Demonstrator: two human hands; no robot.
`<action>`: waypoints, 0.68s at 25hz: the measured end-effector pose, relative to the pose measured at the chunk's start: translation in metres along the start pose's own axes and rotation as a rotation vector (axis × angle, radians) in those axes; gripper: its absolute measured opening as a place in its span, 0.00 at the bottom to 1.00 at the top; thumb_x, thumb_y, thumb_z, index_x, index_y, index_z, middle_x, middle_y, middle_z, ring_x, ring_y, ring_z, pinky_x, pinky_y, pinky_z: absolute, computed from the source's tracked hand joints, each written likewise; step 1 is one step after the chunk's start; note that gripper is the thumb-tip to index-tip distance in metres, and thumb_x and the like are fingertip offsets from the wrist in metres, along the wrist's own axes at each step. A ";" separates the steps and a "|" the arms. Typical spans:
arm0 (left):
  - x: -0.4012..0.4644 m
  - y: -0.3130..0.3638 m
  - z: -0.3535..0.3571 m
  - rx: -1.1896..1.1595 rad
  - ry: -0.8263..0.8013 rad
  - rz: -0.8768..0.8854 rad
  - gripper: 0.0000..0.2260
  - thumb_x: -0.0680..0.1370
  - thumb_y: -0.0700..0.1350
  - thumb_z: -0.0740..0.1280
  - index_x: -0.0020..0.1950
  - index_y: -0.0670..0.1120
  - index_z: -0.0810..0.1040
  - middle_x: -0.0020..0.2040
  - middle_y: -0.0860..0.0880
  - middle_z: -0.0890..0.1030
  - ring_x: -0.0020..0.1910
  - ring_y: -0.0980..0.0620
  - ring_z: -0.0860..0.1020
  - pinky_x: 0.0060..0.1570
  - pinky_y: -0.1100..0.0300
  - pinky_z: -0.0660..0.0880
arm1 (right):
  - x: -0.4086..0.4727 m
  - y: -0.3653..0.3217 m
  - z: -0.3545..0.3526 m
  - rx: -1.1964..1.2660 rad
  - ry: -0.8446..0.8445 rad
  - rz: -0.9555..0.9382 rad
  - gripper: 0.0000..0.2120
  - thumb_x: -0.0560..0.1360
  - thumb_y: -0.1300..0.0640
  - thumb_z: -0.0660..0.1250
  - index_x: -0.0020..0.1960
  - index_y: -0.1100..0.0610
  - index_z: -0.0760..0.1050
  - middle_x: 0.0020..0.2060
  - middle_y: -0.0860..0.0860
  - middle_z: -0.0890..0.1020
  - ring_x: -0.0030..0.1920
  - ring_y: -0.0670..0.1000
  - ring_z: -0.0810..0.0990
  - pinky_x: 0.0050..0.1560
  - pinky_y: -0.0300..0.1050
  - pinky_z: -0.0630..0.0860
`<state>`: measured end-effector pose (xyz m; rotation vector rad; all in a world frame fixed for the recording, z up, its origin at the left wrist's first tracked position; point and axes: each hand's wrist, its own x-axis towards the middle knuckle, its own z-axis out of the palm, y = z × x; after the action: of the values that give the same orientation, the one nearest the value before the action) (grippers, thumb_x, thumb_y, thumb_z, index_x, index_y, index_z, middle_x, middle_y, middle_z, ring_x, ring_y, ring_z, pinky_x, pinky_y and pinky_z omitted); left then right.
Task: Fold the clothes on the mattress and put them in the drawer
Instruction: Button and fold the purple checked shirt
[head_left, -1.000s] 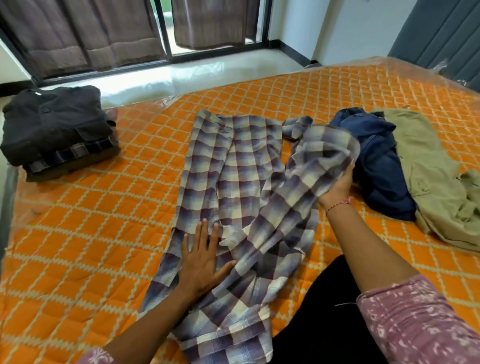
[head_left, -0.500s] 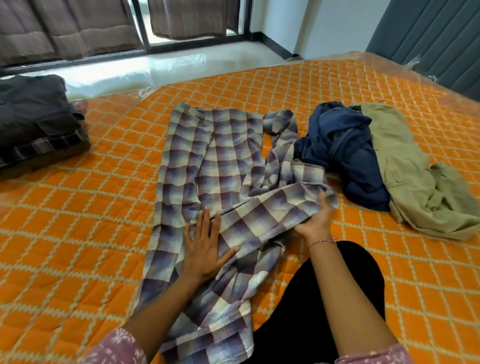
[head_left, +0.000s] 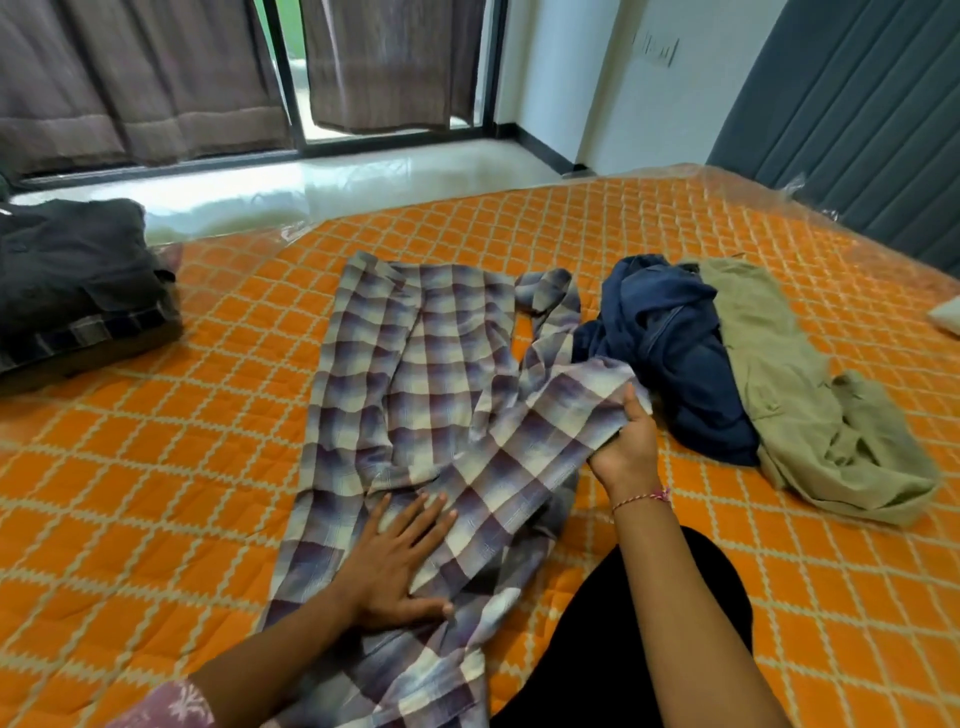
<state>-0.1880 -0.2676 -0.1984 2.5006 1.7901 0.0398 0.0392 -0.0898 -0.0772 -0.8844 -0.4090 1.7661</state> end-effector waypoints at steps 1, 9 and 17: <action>0.005 0.000 -0.010 -0.114 -0.009 -0.060 0.41 0.73 0.75 0.41 0.76 0.50 0.62 0.75 0.49 0.64 0.74 0.50 0.59 0.70 0.47 0.45 | 0.002 0.000 0.004 -0.035 -0.024 -0.012 0.21 0.78 0.47 0.60 0.62 0.61 0.73 0.52 0.59 0.82 0.53 0.56 0.81 0.56 0.50 0.74; 0.134 -0.036 -0.140 -1.778 0.157 -0.481 0.37 0.69 0.72 0.61 0.67 0.47 0.72 0.57 0.51 0.79 0.59 0.54 0.76 0.58 0.59 0.72 | 0.045 0.037 0.141 -1.307 0.086 -0.305 0.36 0.80 0.40 0.52 0.77 0.61 0.46 0.77 0.59 0.49 0.77 0.56 0.49 0.74 0.58 0.46; 0.158 -0.186 -0.093 -1.908 0.243 -1.043 0.26 0.75 0.61 0.66 0.65 0.45 0.73 0.61 0.44 0.76 0.61 0.43 0.75 0.58 0.47 0.74 | 0.171 0.176 0.190 -1.917 -0.172 -0.019 0.35 0.78 0.35 0.50 0.77 0.55 0.52 0.77 0.58 0.44 0.77 0.59 0.41 0.70 0.68 0.43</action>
<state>-0.3179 -0.0548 -0.1208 0.2323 1.4056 1.2157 -0.2431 0.0279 -0.1274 -1.8655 -2.3501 0.9651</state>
